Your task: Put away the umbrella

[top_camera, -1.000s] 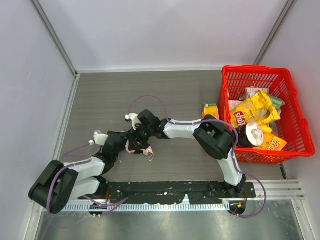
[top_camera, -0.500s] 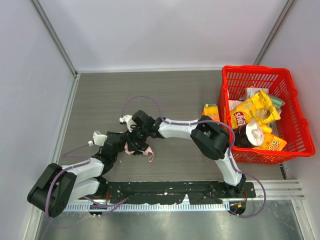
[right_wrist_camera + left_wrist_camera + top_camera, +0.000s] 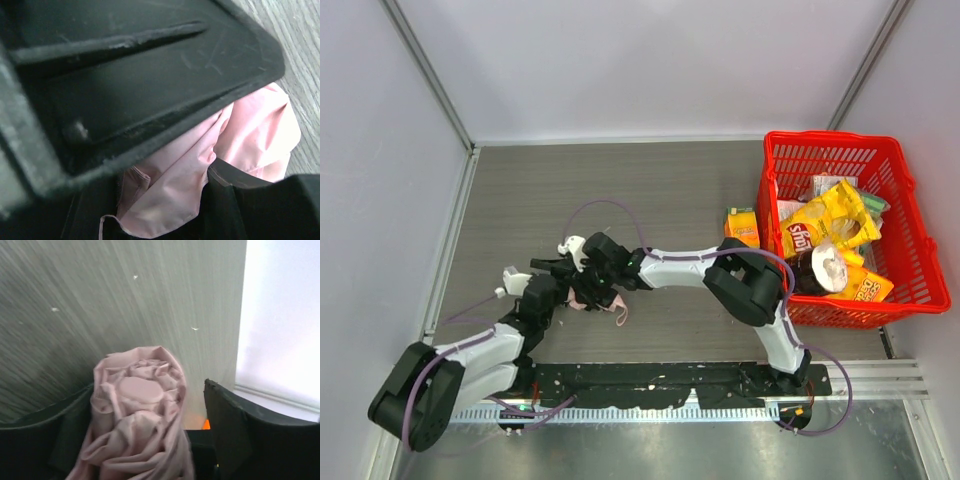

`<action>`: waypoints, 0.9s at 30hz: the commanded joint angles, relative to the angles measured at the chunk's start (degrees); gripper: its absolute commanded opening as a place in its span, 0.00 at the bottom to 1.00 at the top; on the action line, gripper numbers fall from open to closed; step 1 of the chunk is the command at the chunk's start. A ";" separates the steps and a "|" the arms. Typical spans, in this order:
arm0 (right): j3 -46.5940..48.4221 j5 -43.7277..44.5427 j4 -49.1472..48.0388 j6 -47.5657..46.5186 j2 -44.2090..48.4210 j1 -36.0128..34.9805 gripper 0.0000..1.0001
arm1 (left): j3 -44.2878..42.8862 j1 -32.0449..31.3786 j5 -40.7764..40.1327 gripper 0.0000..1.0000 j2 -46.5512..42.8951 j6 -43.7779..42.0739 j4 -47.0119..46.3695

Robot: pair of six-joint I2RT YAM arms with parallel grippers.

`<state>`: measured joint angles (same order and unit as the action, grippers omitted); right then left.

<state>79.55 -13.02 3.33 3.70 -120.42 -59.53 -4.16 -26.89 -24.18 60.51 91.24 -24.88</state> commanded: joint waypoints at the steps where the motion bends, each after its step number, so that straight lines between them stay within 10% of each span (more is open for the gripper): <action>1: -5.63 11.96 0.36 -1.60 -1.66 1.43 0.01 | 1.18 -0.62 5.99 0.99 -6.35 3.77 9.30; 14: -10.47 9.59 -4.65 -0.28 2.21 3.28 0.01 | -10.15 3.69 2.81 1.00 -42.13 4.65 73.11; 27: -10.11 8.53 -4.30 -2.74 2.64 3.19 0.01 | -26.48 8.69 23.81 1.00 -20.03 -1.85 63.28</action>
<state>71.33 -8.71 -7.07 4.19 -117.14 -57.10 -22.35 -21.32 -8.43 32.84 92.42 41.85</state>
